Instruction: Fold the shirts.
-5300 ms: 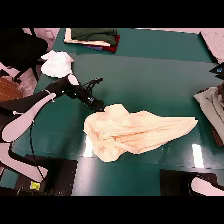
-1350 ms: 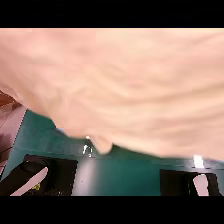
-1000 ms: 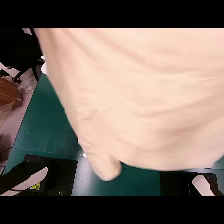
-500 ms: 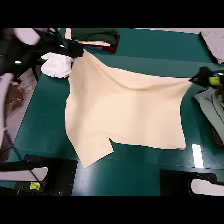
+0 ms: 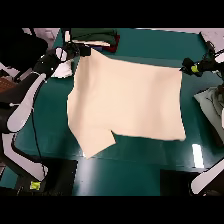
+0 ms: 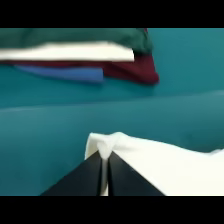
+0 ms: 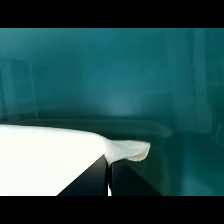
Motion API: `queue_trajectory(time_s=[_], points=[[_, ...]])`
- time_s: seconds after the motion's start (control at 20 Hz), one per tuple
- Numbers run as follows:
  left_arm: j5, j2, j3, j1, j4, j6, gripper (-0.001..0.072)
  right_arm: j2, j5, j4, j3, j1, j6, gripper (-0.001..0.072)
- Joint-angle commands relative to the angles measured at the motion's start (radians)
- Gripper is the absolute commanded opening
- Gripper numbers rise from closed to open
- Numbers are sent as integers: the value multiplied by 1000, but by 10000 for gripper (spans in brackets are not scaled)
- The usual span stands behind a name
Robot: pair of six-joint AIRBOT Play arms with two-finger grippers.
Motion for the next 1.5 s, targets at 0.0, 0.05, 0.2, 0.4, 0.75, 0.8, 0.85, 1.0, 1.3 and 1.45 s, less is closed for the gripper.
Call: queue_trajectory(time_s=[0.0, 0.05, 0.2, 0.4, 0.75, 0.8, 0.85, 1.0, 1.3, 1.45], points=[[43, -74, 40, 1, 3, -14, 32, -70, -38, -19, 54, 2, 59, 16], [15, -92, 49, 1, 2, -25, 32, -70, -40, 7, 34, 2, 58, 16], [-50, -104, 57, 1, 2, -46, 32, -20, -55, 103, -51, -11, -63, 16], [-150, -104, 97, 1, 20, -43, 32, 39, 7, 102, -7, -20, -105, 16], [-580, -11, 126, 1, 334, -323, 29, 190, 215, 101, -86, -44, -149, 16], [-661, 11, 125, 1, 355, -313, 29, 204, 235, 101, -117, -44, -152, 16], [-719, 32, 121, 1, 361, -304, 29, 220, 251, 101, -154, -44, -156, 16], [-916, 88, 78, 1, 362, -281, 30, 268, 280, 100, -273, -35, -169, 16], [-1156, 167, -18, 1, 340, -225, 31, 352, 315, 94, -443, -35, -194, 16], [-1229, 202, -46, 1, 340, -203, 31, 386, 348, 94, -507, -35, -204, 16]])
